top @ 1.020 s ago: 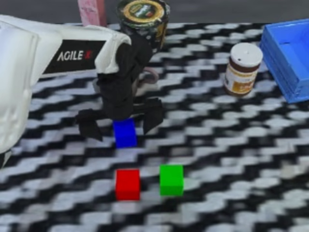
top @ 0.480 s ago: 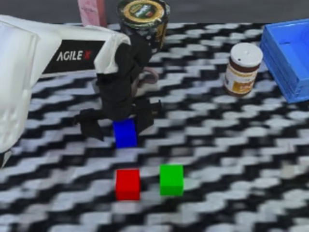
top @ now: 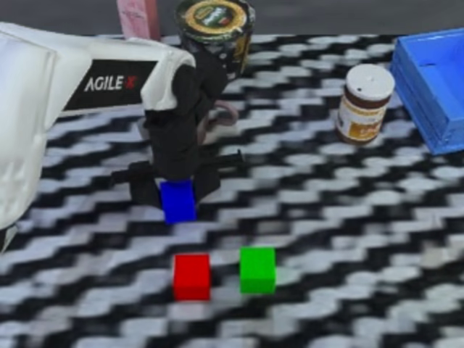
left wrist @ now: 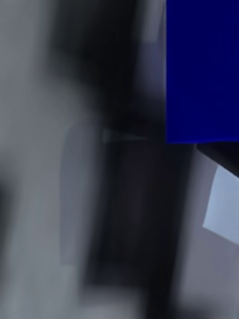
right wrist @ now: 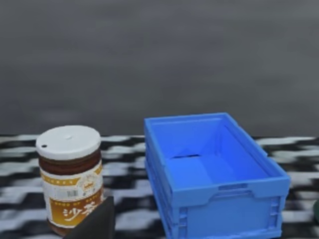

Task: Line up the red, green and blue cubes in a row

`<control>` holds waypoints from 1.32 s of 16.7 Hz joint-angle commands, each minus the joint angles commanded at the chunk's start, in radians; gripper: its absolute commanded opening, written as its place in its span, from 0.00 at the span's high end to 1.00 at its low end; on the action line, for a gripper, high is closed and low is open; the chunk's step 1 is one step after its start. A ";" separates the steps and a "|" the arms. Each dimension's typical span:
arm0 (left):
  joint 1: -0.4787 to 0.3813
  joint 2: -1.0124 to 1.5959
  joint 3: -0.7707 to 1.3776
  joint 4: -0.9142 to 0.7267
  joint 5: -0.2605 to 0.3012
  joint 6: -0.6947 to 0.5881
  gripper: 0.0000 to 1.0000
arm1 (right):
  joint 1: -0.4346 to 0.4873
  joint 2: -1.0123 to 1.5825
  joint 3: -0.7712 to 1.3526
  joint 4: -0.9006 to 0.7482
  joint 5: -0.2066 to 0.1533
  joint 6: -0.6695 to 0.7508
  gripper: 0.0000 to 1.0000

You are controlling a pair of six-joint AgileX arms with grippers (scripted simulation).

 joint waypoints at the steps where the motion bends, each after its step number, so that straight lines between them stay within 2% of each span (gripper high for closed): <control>1: 0.000 0.000 0.000 0.000 0.000 0.000 1.00 | 0.000 0.000 0.000 0.000 0.000 0.000 0.00; 8: 0.002 -0.039 0.017 -0.039 -0.012 0.009 1.00 | 0.000 0.000 0.000 0.000 0.000 0.000 0.00; 14: 0.015 -0.110 0.136 -0.237 -0.013 0.009 1.00 | 0.000 0.000 0.000 0.000 0.000 0.000 0.00; 18: 0.018 -0.121 0.147 -0.254 -0.012 0.009 1.00 | 0.000 0.000 0.000 0.000 0.000 0.000 0.00; 22: -0.026 -0.096 0.184 -0.273 -0.013 -0.020 1.00 | 0.000 0.000 0.000 0.000 0.000 0.000 0.00</control>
